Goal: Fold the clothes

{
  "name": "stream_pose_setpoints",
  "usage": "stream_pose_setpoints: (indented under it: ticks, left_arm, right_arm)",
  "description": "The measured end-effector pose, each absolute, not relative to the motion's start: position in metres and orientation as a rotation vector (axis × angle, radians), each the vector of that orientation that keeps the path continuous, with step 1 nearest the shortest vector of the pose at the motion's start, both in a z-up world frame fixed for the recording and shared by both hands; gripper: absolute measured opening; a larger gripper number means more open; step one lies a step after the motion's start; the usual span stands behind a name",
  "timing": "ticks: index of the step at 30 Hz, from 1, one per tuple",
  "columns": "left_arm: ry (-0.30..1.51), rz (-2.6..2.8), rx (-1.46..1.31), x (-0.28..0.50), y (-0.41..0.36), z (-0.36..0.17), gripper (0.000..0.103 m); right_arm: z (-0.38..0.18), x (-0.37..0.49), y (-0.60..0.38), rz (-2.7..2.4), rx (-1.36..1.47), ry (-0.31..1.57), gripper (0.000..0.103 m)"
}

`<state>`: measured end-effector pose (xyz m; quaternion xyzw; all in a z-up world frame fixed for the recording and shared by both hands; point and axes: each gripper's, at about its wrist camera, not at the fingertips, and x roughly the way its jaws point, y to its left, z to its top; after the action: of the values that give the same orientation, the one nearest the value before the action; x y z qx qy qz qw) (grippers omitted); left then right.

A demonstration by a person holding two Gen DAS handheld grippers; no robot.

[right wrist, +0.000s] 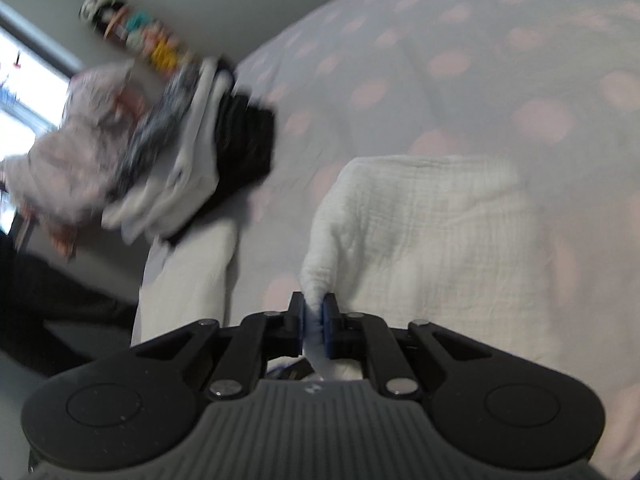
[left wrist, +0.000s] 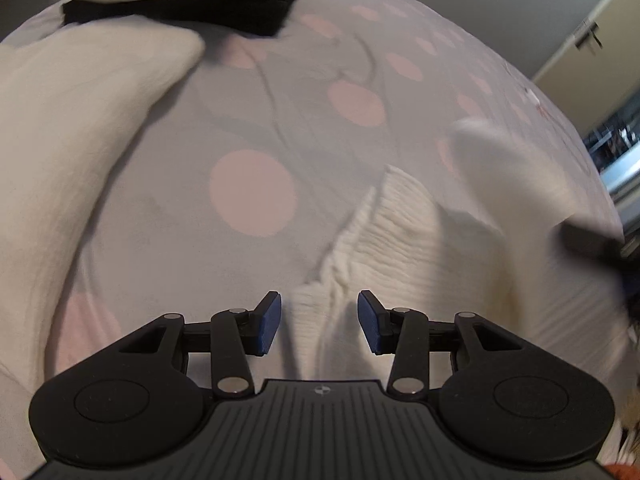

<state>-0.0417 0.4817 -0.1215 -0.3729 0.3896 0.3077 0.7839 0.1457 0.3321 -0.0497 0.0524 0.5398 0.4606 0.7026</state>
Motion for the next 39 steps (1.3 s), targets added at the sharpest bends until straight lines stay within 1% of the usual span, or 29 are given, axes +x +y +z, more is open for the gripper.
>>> stream_pose_setpoints:
  ticks: [4, 7, 8, 10, 15, 16, 18, 19, 22, 29, 30, 34, 36, 39]
  left_arm:
    - [0.811, 0.688, -0.852, -0.053, 0.494, -0.121, 0.048]
    - [0.818, 0.73, -0.836, -0.059, 0.497, -0.12, 0.048]
    - [0.822, 0.742, -0.827, -0.059, 0.497, -0.12, 0.048]
    - [0.828, 0.758, -0.815, -0.058, 0.498, -0.12, 0.044]
    - [0.828, 0.736, -0.808, -0.054, 0.496, -0.121, 0.044]
    - [0.83, 0.737, -0.804, -0.054, 0.496, -0.122, 0.044]
    - [0.826, 0.743, -0.805, -0.056, 0.495, -0.121, 0.044]
    - [0.821, 0.743, -0.81, -0.057, 0.494, -0.12, 0.044]
    - [0.793, 0.718, -0.832, -0.062, 0.489, -0.114, 0.044]
    - [0.757, 0.715, -0.798, -0.061, 0.469, -0.086, 0.044]
    - [0.756, 0.711, -0.785, -0.061, 0.464, -0.081, 0.046]
    - [0.846, 0.676, -0.702, -0.056, 0.441, -0.076, 0.047]
    - [0.895, 0.688, -0.658, -0.056, 0.43, -0.078, 0.047]
    - [0.955, 0.717, -0.622, -0.056, 0.421, -0.084, 0.042]
  right_arm:
    - [-0.083, 0.118, 0.362, 1.04, 0.036, 1.27, 0.01]
    - [-0.103, 0.107, 0.371, 1.037, -0.022, 1.299, 0.01]
    - [-0.109, 0.104, 0.373, 1.039, -0.046, 1.305, 0.01]
    - [-0.119, 0.098, 0.375, 1.038, -0.085, 1.318, 0.01]
    - [-0.139, 0.09, 0.374, 1.037, -0.138, 1.34, 0.01]
    - [-0.139, 0.09, 0.374, 1.041, -0.139, 1.335, 0.011]
    - [-0.131, 0.088, 0.371, 1.062, -0.155, 1.304, 0.016]
    - [-0.125, 0.087, 0.368, 1.078, -0.166, 1.282, 0.016]
    - [-0.103, 0.085, 0.354, 1.123, -0.187, 1.209, 0.023]
    - [-0.057, 0.088, 0.299, 1.123, -0.164, 1.023, 0.023]
    - [-0.055, 0.09, 0.289, 1.101, -0.171, 1.005, 0.023]
    - [-0.068, 0.096, 0.245, 1.003, -0.191, 0.99, 0.023]
    - [-0.083, 0.099, 0.224, 0.974, -0.162, 1.036, 0.023]
    - [-0.105, 0.105, 0.193, 0.933, -0.114, 1.106, 0.024]
